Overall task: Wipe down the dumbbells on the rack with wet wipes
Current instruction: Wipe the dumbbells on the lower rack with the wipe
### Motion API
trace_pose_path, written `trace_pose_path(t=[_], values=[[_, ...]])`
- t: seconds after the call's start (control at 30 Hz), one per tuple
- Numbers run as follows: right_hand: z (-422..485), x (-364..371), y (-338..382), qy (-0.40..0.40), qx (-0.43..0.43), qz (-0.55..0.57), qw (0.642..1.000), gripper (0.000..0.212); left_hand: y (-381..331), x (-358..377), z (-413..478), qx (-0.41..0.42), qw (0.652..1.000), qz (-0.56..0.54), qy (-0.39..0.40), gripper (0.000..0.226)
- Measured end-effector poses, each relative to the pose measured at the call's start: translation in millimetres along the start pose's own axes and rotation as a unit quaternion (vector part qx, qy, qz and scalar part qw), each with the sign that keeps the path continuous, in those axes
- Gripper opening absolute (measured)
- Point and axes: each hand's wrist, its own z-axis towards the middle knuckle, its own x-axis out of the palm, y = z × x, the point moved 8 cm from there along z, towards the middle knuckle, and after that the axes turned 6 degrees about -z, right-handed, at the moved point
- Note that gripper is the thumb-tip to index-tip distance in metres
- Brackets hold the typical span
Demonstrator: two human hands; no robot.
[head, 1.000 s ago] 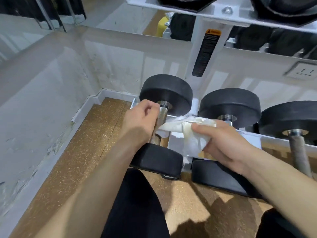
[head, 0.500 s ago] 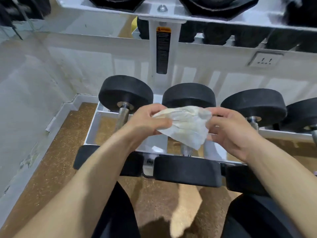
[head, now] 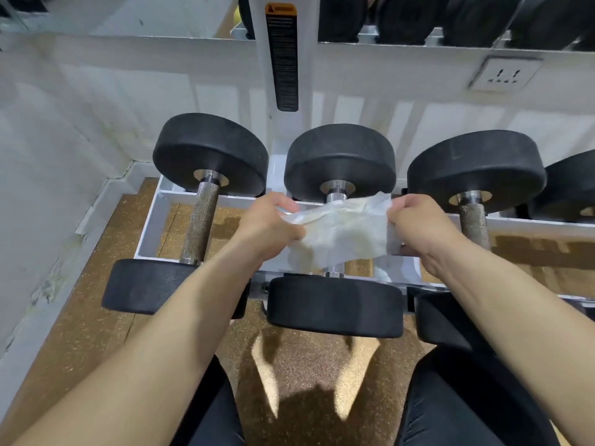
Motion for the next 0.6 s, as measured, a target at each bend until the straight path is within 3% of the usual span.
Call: trace_pose_path(t=[0.17, 0.3, 0.37, 0.47, 0.57, 0.6], values=[[-10.9, -10.3, 19.4, -0.057, -0.064, 0.055, 0.995, 0.016, -7.2, -3.0, -5.4, 0.016, 0.994, -0.101, -0.032, 0.026], [-49.3, 19.3, 53.6, 0.019, -0.223, 0.016, 0.974, 0.017, -23.3, 5.2, -17.2, 0.070, 0.987, -0.140, -0.019, 0.022], [-58.4, 34.2, 62.5, 0.070, -0.246, 0.036, 0.966, 0.012, -29.3, 13.8, -21.6, 0.078, 0.983, -0.163, -0.001, 0.020], [-52.7, 35.5, 66.2, 0.082, -0.247, 0.045, 0.965, 0.015, -37.7, 18.5, -30.0, 0.056, 0.972, -0.223, 0.054, 0.018], [-44.5, 25.9, 69.5, 0.084, -0.261, 0.014, 0.962, 0.018, -38.5, 20.2, -38.8, 0.013, 0.950, -0.274, 0.149, 0.036], [-41.2, 20.9, 72.4, 0.075, -0.278, -0.009, 0.958, 0.017, -37.6, 17.4, -40.7, 0.021, 0.958, -0.247, 0.142, 0.036]])
